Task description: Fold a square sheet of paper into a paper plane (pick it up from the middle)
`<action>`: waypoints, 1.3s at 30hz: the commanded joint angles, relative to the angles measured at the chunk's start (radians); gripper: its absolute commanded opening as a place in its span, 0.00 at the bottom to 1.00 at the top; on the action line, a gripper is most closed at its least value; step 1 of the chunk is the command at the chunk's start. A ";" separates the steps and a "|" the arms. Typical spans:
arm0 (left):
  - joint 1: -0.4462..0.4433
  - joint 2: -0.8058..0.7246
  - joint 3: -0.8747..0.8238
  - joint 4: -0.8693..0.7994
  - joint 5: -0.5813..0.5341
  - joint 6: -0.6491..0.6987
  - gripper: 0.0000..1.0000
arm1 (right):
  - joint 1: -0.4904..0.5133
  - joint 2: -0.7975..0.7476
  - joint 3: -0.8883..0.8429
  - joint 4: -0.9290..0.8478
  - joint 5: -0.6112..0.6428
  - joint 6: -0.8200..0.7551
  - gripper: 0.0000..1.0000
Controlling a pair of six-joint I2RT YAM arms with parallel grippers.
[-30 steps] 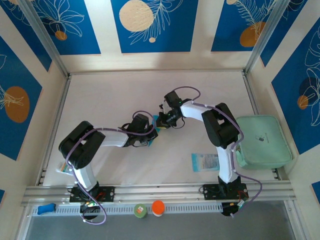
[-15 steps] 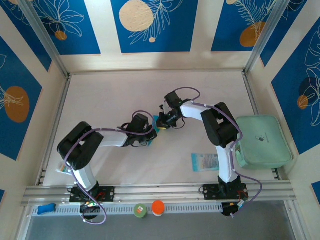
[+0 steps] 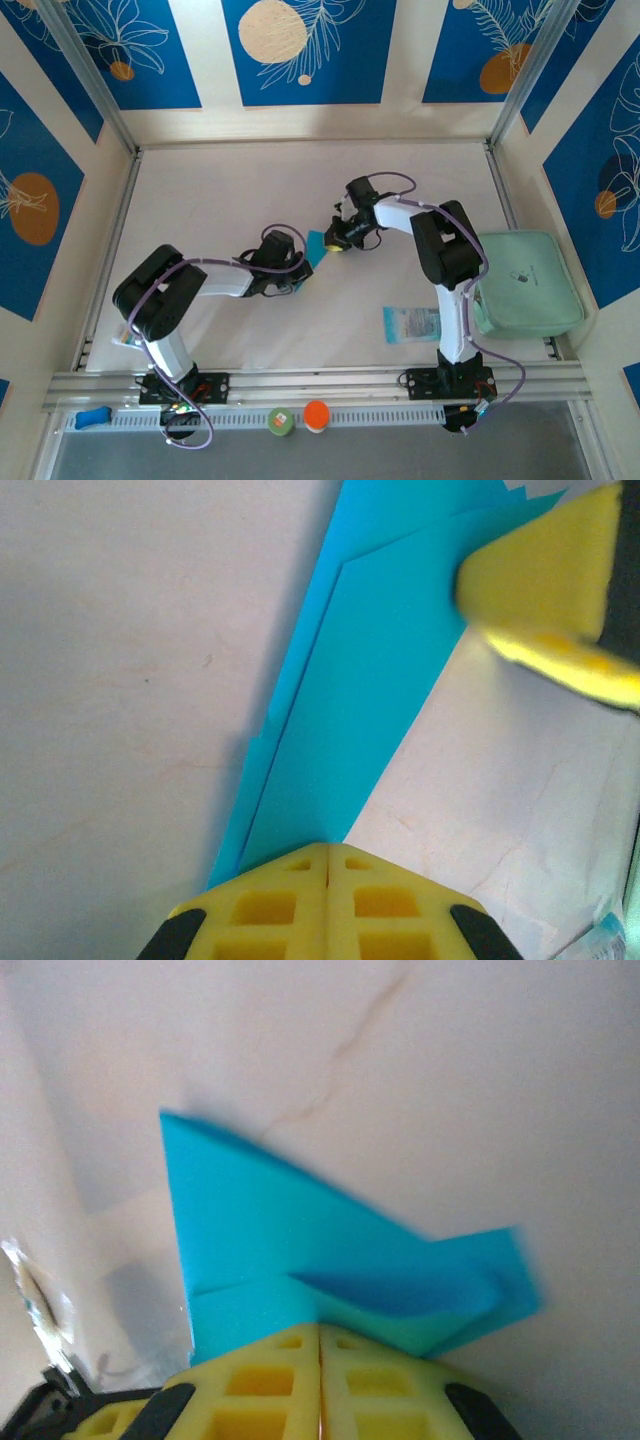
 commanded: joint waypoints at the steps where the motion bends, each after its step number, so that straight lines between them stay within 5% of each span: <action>1: 0.007 0.011 -0.075 -0.160 -0.004 -0.016 0.03 | -0.085 0.050 0.043 0.005 0.062 0.035 0.08; 11: 0.007 0.013 -0.025 -0.166 0.028 0.027 0.03 | -0.163 -0.038 0.070 -0.005 0.101 0.014 0.07; 19: 0.007 0.001 -0.002 -0.179 0.037 0.038 0.03 | -0.011 -0.179 -0.093 0.045 0.085 0.014 0.07; 26: 0.008 -0.005 0.024 -0.201 0.044 0.054 0.04 | 0.104 -0.111 -0.071 0.058 0.068 0.049 0.07; 39: 0.012 -0.046 0.090 -0.105 0.090 0.104 0.10 | 0.098 -0.004 -0.038 -0.013 0.116 0.023 0.05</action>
